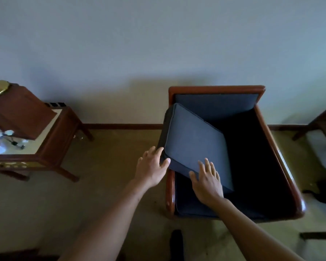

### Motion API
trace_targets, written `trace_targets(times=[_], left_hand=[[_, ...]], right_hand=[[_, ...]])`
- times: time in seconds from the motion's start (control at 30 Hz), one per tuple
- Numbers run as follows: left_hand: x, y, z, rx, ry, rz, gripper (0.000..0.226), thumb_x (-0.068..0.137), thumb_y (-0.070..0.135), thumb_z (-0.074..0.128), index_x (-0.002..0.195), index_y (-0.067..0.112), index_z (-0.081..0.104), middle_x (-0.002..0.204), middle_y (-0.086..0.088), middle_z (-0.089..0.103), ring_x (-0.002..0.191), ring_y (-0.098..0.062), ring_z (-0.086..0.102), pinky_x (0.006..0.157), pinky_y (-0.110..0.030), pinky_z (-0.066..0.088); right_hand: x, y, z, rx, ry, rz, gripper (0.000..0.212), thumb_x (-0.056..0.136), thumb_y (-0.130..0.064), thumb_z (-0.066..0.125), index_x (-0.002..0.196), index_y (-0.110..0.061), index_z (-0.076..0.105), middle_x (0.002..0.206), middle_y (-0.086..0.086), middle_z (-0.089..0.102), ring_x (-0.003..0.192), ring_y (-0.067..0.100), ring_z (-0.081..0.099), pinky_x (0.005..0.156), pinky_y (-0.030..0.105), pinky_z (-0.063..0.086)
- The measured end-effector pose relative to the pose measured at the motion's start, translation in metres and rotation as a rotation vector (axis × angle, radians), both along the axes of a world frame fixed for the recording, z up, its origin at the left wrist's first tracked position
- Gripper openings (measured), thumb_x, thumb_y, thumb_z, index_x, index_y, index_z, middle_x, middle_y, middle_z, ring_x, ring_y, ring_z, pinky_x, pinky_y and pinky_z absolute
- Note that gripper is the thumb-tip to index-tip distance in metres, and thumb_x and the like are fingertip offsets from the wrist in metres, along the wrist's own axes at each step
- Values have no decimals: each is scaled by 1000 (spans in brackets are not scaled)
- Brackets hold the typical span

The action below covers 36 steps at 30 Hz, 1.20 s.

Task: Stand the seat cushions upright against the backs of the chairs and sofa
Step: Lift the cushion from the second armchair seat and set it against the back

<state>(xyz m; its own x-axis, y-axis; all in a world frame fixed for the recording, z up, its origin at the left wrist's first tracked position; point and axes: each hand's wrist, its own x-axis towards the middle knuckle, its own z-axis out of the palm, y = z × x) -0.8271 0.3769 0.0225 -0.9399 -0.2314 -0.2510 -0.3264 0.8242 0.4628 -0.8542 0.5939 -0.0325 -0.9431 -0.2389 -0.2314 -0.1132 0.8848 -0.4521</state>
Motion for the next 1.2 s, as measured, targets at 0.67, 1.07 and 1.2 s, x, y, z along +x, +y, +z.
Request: trace_targets(times=[0.67,1.07,1.2], left_hand=[[-108,1,-133,642,124,600,77,78,36,95,145,33,57,127,15,72,108,-5,73,84,-17,60],[-91,73,-86,766,188,792,51,82,5,88,122,33,72,108,16,81,89,5,76,70,-7,55],[-101,107,-39,854,173,842,47,81,10,87,121,32,77,106,15,82,101,-9,75,85,-29,58]], right_hand=[[-106,64,-215,-1460,-956,-1496,91,86,-76,51,157,-22,32,160,16,35,143,48,34,113,75,19],[-97,164,-147,-1448,-906,-1378,59,75,-39,84,128,-21,67,128,7,70,114,31,65,95,52,51],[-90,199,-88,-1234,-775,-1329,66,76,-54,80,126,-17,60,127,9,64,110,30,63,90,48,54]])
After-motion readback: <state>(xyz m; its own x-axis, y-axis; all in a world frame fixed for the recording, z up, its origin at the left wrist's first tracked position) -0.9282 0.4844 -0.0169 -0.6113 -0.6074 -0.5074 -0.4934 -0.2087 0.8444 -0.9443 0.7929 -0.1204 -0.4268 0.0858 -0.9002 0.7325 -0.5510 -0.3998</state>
